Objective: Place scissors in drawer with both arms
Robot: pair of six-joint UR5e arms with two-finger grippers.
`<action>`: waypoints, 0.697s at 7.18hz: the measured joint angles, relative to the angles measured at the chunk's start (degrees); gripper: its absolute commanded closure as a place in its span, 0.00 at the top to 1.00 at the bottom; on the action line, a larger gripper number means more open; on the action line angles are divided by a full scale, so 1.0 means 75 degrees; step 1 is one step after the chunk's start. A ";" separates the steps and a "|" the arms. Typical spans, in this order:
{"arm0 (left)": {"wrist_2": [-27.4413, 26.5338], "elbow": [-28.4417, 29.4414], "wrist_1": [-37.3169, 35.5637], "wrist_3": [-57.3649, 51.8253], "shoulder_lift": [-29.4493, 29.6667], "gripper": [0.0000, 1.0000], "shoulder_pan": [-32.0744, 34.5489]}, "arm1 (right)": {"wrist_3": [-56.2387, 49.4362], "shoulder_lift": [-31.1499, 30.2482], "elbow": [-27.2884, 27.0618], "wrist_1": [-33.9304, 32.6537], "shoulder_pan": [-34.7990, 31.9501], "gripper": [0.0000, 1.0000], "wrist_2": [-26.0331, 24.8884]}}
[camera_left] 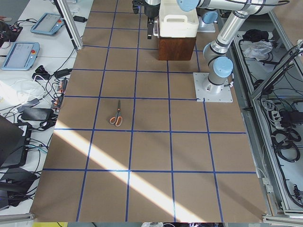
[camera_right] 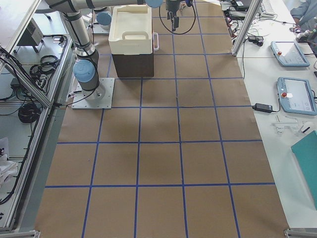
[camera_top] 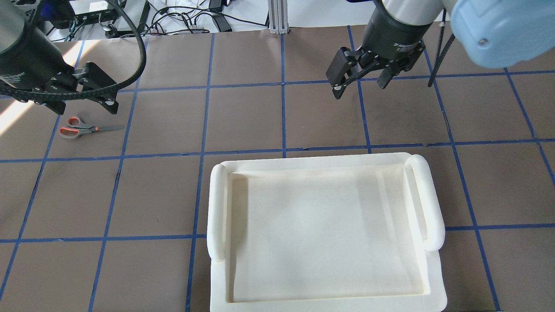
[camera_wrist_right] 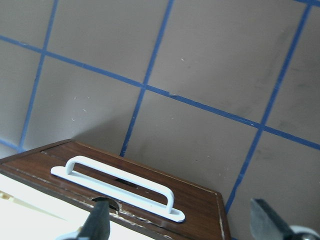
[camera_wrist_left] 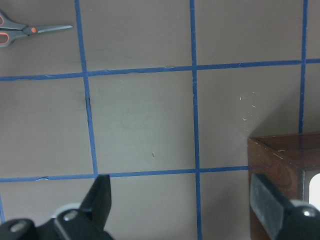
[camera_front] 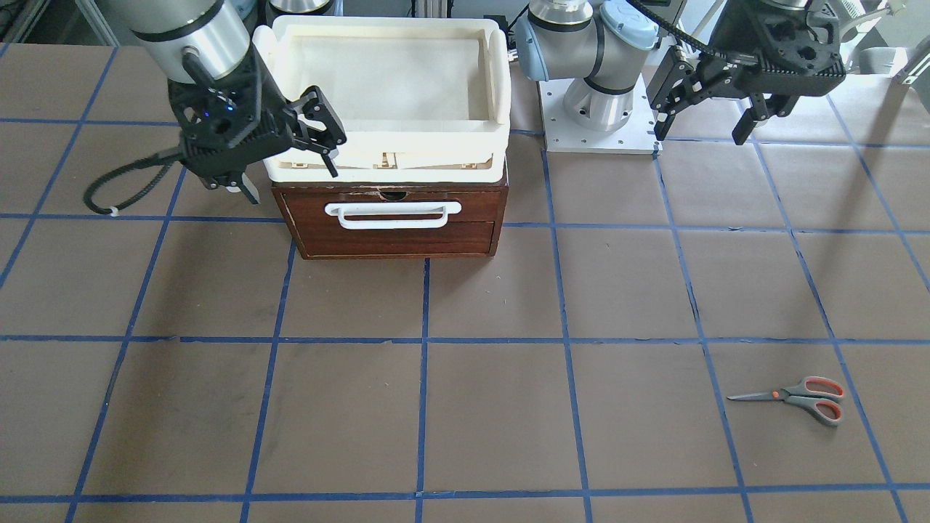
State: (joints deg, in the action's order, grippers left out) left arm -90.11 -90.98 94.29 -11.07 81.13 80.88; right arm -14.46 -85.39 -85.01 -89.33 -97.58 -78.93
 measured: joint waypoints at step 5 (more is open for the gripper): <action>-0.0159 -0.0067 -0.0097 -0.2189 0.0442 1.00 -0.1047 | -0.5010 0.1355 0.0693 0.0341 -0.0539 1.00 0.0123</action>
State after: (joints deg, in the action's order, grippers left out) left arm -91.30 -91.48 93.57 -27.49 84.45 73.03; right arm -52.04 -75.23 -79.81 -86.77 -101.63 -78.00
